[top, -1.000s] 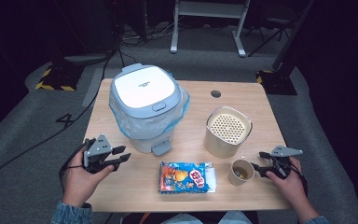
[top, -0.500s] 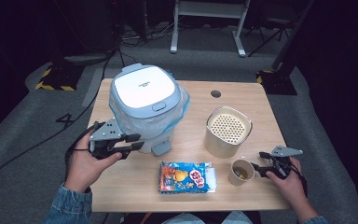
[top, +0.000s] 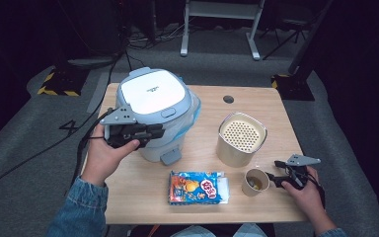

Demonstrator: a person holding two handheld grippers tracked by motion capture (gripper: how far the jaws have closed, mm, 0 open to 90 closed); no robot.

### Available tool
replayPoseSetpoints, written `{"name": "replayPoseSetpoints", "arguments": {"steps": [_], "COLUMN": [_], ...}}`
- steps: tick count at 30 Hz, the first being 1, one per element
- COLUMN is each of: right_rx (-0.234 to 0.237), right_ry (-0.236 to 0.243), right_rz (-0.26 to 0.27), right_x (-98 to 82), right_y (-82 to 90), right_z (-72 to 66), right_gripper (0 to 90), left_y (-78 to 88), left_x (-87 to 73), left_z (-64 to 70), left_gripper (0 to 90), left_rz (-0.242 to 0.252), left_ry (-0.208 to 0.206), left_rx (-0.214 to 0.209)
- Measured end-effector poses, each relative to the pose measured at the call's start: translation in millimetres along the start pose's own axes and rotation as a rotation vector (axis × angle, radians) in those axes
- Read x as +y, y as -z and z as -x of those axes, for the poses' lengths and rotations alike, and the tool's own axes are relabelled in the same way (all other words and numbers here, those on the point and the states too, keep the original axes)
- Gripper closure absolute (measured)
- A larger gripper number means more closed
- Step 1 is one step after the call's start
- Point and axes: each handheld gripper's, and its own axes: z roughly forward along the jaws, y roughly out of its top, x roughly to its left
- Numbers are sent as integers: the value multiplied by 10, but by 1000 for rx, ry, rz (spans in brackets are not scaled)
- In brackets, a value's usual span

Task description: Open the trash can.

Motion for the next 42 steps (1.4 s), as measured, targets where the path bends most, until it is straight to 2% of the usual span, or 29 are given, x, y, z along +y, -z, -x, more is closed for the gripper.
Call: {"name": "replayPoseSetpoints", "arguments": {"steps": [1,3,6,11,18,19,20,22,26,28,30,38,42], "right_rx": [1,1,1,2,1,1,1,1,1,1,1,1,1], "right_ry": [0,0,-1,-2,-1,-1,-1,-1,-1,-1,-1,-1,-1], "right_rz": [0,0,1,1,0,0,0,0,1,1,0,0,0], "right_x": [0,0,0,0,0,0,0,0,0,0,0,0,1], "right_y": [0,0,0,-1,0,0,0,0,-1,-1,0,0,-1], "right_z": [0,0,2,2,1,1,1,1,1,1,1,1,1], "right_gripper": [277,277,277,277,277,277,277,277,277,277,277,277,277], "left_y": [-31,-44,-67,-76,-172,-190,-190,-210,-226,-239,-256,-273,-279], "left_x": [47,68,131,178,232,248,248,262,288,299,318,333,338], "left_z": [-24,-40,-105,-144,-174,-174,-174,-163,-145,-122,-94,-68,-50], "left_gripper": [793,799,821,861,884,886,886,887,899,900,900,900,900], "left_rz": [23,36,83,88,32,11,11,-15,-30,-36,-52,-77,-91], "left_ry": [7,13,44,60,62,55,55,47,36,23,-14,-26,-44], "left_rx": [0,-5,-3,19,65,91,91,123,149,170,202,204,228]}}
